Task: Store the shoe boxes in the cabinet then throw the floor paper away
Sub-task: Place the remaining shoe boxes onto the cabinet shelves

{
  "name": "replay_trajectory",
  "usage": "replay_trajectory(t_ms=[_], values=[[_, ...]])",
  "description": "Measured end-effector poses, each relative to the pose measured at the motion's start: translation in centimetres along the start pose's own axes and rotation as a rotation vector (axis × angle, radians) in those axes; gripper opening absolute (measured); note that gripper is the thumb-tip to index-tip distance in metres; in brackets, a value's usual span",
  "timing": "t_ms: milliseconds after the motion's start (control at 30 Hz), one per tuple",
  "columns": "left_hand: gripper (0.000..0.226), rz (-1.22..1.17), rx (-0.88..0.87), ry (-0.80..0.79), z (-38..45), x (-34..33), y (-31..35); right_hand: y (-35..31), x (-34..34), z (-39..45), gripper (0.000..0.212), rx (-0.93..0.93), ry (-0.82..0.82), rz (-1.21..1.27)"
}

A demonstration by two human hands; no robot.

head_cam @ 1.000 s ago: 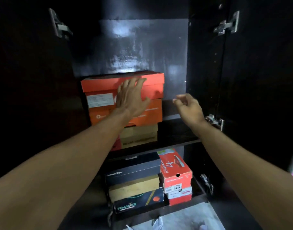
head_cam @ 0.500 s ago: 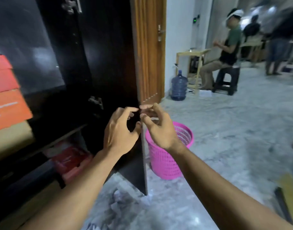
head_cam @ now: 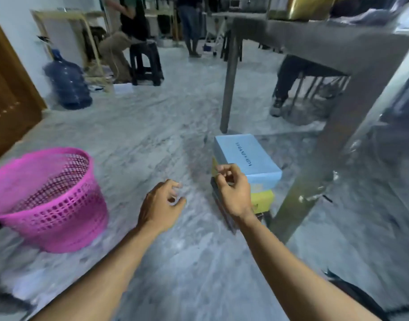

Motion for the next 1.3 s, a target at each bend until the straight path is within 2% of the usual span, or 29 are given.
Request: replay_trajectory(t_ms=[100,200,367,500,600,667,733,800,867,967,1067,1167,1233,1300], values=[[0.028,-0.086,0.108,-0.216,2.1,-9.2,0.8,7.0,6.6,2.2,0.012,-0.158,0.197,-0.057],[0.043,-0.209,0.247,-0.349,4.7,-15.4,1.2,11.9,10.7,5.1,0.025,-0.296,0.314,-0.092],[0.071,-0.489,0.499,-0.425,8.5,-21.5,2.9,17.4,13.3,11.4,0.073,-0.415,0.307,-0.185],[0.094,-0.579,0.564,-0.455,10.3,-25.7,3.2,20.5,14.0,14.9,0.087,-0.543,0.239,-0.186],[0.091,-0.643,0.518,-0.41,11.3,-27.5,2.9,21.7,12.9,15.0,0.082,-0.565,0.174,-0.122],[0.072,-0.673,0.49,-0.337,11.6,-27.1,2.3,22.6,12.5,14.2,0.089,-0.562,0.17,-0.127],[0.055,-0.731,0.539,-0.292,11.4,-26.2,0.8,23.1,12.4,12.9,0.101,-0.569,0.205,-0.091],[0.054,-0.754,0.585,-0.286,10.5,-25.1,-0.8,22.8,12.0,11.0,0.083,-0.593,0.226,0.022],[0.048,-0.791,0.594,-0.278,9.2,-23.4,-2.2,23.0,10.8,9.4,0.064,-0.631,0.162,0.193],[0.03,-0.833,0.584,-0.316,6.0,-20.8,-3.5,22.1,8.2,7.1,0.069,-0.693,-0.061,0.402],[0.037,-0.82,0.565,-0.372,2.1,-17.0,-4.7,19.4,6.1,5.6,0.076,-0.661,-0.153,0.583],[0.054,-0.81,0.504,-0.448,-1.5,-13.6,-5.5,16.1,4.7,3.9,0.058,-0.581,-0.183,0.604],[0.067,-0.854,0.465,-0.354,-2.3,-10.0,-5.9,13.2,3.5,2.2,0.059,-0.508,-0.216,0.597],[0.083,-0.923,0.442,-0.184,-1.5,-5.6,-6.4,10.4,1.9,0.5,0.064,-0.451,-0.294,0.549]])
Point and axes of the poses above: each hand's wrist, its own z-axis towards the middle knuckle, its own x-axis out of the back of the hand, y = z × x, the point moved 9 cm from there along z, towards the middle knuckle, and after that the axes turned 2 degrees about z, right-handed, at the moved point
